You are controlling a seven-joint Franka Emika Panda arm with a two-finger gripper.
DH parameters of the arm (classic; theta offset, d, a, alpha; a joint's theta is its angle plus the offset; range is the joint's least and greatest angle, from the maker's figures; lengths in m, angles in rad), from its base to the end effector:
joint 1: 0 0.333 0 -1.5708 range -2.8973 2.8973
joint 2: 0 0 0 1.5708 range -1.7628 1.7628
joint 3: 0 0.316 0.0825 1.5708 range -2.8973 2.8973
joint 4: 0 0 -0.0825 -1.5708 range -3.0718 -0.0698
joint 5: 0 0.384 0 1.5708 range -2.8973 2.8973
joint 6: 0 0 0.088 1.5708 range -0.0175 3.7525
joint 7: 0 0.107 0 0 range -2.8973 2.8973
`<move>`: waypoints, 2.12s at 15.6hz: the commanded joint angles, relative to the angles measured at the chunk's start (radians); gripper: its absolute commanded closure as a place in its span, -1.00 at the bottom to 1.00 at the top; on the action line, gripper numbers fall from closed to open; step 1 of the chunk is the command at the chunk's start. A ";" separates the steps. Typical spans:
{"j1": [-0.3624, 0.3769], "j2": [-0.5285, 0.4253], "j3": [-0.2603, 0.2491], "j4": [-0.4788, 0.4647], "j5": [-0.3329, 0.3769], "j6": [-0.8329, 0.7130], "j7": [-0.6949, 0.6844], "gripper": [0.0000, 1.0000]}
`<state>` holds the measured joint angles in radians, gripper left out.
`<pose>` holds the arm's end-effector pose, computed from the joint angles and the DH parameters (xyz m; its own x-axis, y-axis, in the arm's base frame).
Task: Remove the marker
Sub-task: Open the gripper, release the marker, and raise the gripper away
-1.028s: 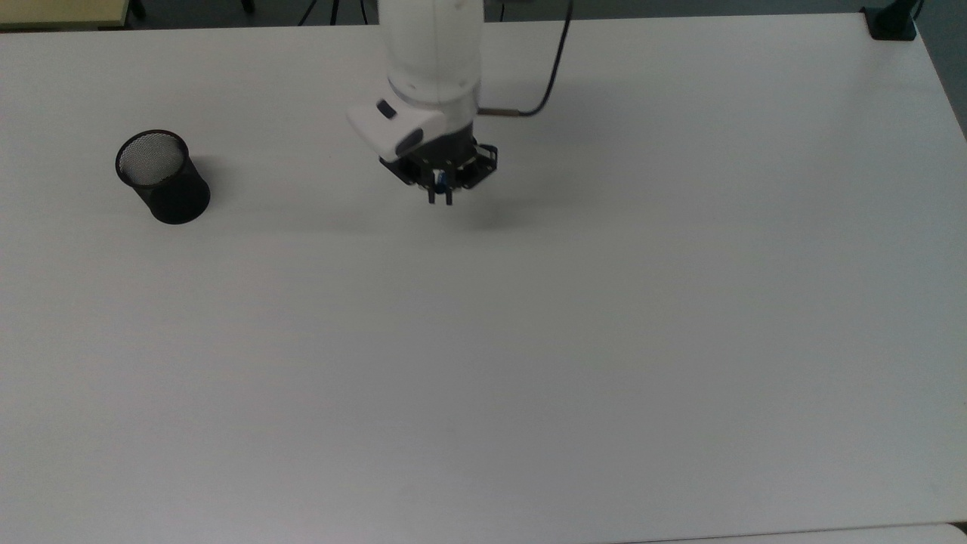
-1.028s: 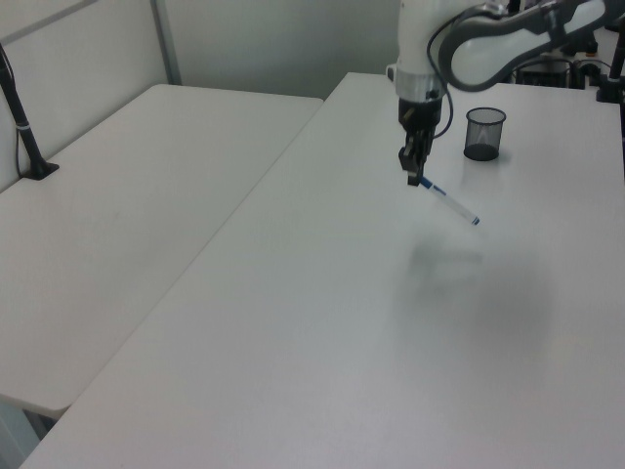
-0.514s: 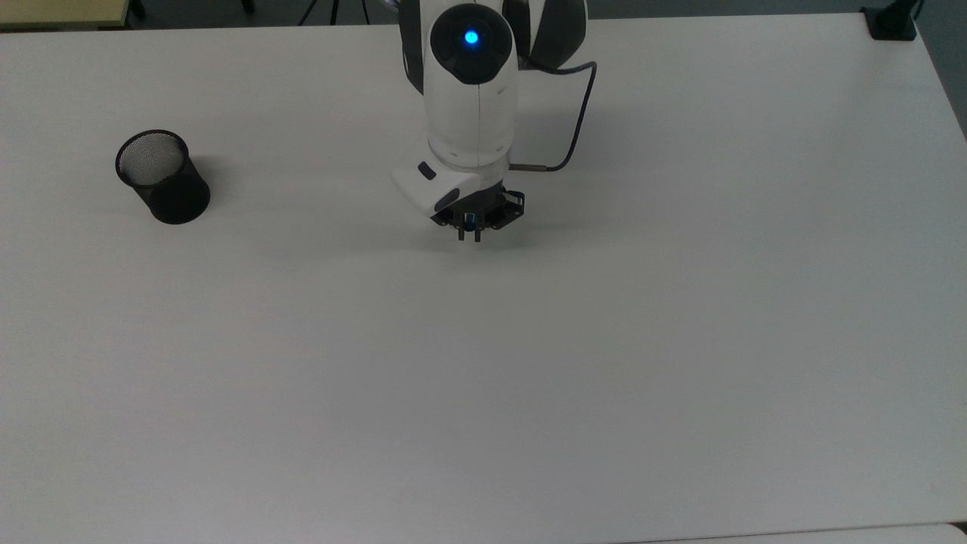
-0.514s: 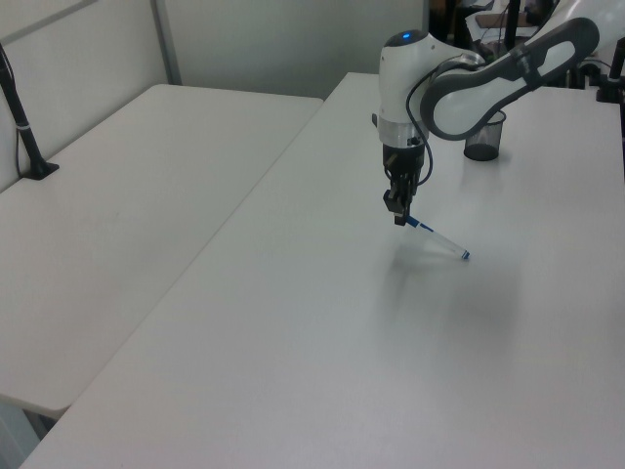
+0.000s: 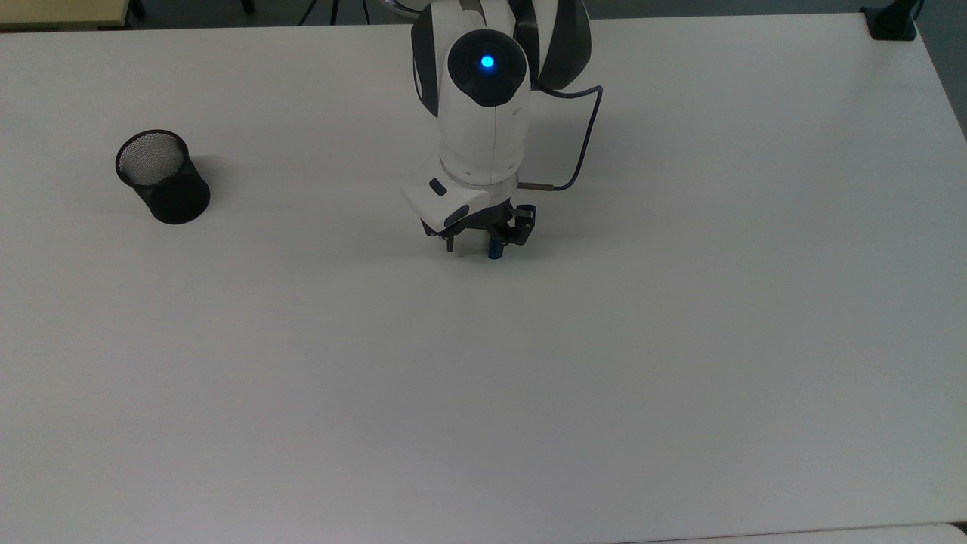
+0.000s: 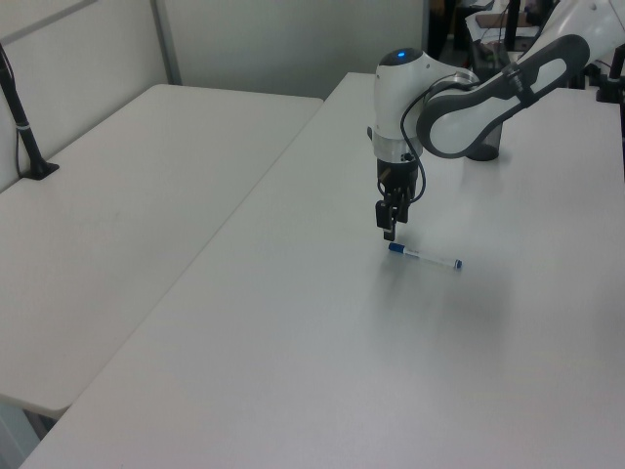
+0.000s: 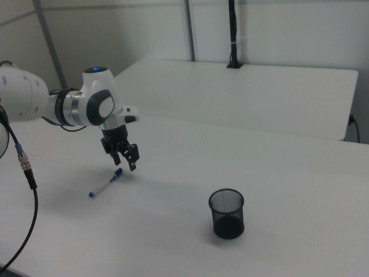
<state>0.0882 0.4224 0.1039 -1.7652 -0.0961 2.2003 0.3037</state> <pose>0.6448 0.1162 0.3280 0.9976 -0.0646 0.0250 -0.0653 -0.9974 0.0299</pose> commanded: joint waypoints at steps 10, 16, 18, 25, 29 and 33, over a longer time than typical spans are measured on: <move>-0.028 -0.152 -0.009 0.056 -0.014 -0.193 0.028 -1.00; -0.087 -0.358 -0.018 0.089 0.006 -0.457 0.022 -1.00; -0.099 -0.419 -0.024 0.087 0.007 -0.520 -0.011 -1.00; -0.103 -0.536 -0.101 0.036 0.102 -0.590 -0.171 -1.00; -0.127 -0.527 -0.102 0.041 0.101 -0.521 -0.287 -1.00; -0.140 -0.521 -0.105 0.046 0.098 -0.468 -0.310 -1.00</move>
<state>-0.0394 -0.0867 0.0047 -1.6998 -0.0149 1.6949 0.0322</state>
